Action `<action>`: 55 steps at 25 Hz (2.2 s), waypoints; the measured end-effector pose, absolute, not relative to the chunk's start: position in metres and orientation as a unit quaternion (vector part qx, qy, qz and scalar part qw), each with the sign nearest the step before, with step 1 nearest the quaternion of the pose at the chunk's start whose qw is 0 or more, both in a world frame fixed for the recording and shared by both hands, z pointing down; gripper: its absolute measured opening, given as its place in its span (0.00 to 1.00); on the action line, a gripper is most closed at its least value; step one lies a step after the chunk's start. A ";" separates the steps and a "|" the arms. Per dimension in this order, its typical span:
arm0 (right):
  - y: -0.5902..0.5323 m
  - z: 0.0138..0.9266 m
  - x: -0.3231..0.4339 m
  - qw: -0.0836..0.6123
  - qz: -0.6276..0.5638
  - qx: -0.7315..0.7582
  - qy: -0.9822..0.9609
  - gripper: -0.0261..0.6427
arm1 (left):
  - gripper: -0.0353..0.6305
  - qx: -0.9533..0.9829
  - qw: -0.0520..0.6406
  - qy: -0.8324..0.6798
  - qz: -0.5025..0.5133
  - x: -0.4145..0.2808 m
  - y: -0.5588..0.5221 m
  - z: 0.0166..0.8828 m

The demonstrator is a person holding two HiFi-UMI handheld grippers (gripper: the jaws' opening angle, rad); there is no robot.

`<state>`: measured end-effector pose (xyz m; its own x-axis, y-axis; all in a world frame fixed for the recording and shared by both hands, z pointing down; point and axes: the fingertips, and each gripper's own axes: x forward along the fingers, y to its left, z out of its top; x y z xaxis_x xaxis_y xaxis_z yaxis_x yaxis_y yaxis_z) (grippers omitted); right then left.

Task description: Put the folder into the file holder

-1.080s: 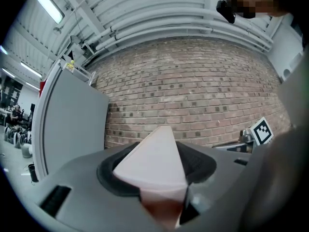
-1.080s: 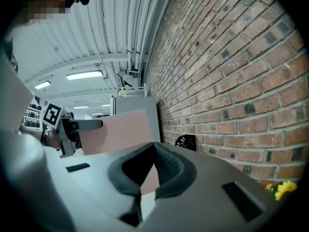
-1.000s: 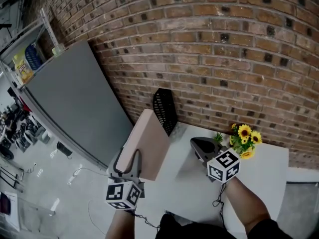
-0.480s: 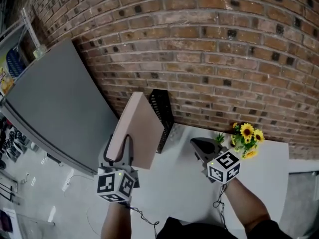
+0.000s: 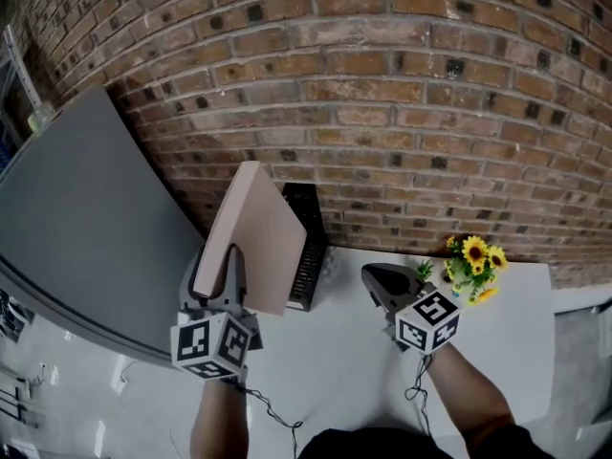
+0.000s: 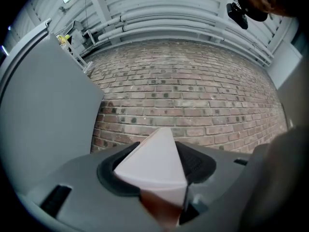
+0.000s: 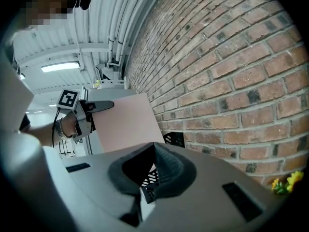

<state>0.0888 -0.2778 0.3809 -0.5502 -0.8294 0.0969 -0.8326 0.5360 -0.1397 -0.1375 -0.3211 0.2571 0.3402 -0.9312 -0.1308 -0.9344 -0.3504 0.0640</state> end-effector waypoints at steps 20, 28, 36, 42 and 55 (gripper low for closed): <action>-0.296 0.396 0.074 0.019 0.093 0.544 -0.833 0.04 | 0.38 -0.837 -0.042 0.537 0.092 -0.129 -0.409 0.296; -0.300 0.406 0.072 0.024 0.100 0.558 -0.824 0.04 | 0.33 -0.838 -0.045 0.538 0.076 -0.118 -0.430 0.330; -0.309 0.418 0.073 0.026 0.114 0.566 -0.816 0.04 | 0.33 -0.848 -0.047 0.527 0.039 -0.095 -0.444 0.380; -0.313 0.427 0.077 0.029 0.124 0.570 -0.812 0.04 | 0.33 -0.846 -0.028 0.532 0.012 -0.087 -0.446 0.409; -0.315 0.433 0.081 0.025 0.134 0.569 -0.811 0.04 | 0.35 -0.854 -0.005 0.521 0.005 -0.078 -0.443 0.420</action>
